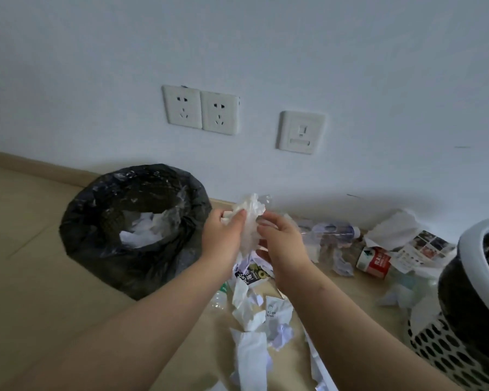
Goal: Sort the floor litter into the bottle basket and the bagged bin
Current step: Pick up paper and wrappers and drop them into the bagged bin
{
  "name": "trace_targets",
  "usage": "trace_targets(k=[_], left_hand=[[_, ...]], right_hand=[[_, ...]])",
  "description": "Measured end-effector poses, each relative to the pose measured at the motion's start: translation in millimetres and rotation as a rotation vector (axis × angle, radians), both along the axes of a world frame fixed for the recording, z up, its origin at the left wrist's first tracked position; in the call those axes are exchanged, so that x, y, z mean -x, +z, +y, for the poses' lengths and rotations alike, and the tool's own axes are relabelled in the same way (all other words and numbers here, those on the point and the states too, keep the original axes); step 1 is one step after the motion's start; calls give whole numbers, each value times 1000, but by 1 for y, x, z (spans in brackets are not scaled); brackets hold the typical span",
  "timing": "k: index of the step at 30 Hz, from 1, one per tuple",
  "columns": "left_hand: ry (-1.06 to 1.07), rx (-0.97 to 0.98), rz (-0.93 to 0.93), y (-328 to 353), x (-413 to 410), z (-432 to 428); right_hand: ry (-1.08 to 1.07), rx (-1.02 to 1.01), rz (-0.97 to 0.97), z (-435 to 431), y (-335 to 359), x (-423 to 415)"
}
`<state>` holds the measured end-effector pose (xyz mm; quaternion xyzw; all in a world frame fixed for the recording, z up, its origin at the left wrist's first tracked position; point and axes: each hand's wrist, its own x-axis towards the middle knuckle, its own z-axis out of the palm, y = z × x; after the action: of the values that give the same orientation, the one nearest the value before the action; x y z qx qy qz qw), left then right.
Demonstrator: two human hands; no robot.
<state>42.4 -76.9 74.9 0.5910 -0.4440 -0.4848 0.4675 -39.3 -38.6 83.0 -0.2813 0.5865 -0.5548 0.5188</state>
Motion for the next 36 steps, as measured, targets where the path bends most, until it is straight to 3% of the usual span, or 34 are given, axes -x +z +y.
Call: trace_targets(k=[7, 9, 11, 15, 17, 24, 30, 32, 36], left_hand=[[422, 433, -224, 27, -64, -22], [492, 464, -361, 30, -82, -31], [496, 365, -534, 22, -98, -40], [104, -94, -863, -2, -112, -43], [-43, -144, -967, -5, -110, -43], [0, 318, -1003, 2, -82, -37], [-308, 790, -918, -20, -34, 0], [-489, 806, -900, -36, -24, 15], [-881, 711, -1011, -78, -18, 43]], right_hand=[[74, -57, -228, -5, 13, -53], [65, -78, -235, -5, 9, -59], [44, -101, -238, -3, 5, -59], [21, -153, -236, -1, 0, -58], [3, -165, -238, -2, -3, -55], [-13, -225, -175, -2, -18, -42], [-58, -223, -121, 14, -29, -14], [-22, -251, 33, 28, -43, 1], [235, -361, 561, 75, -87, 33]])
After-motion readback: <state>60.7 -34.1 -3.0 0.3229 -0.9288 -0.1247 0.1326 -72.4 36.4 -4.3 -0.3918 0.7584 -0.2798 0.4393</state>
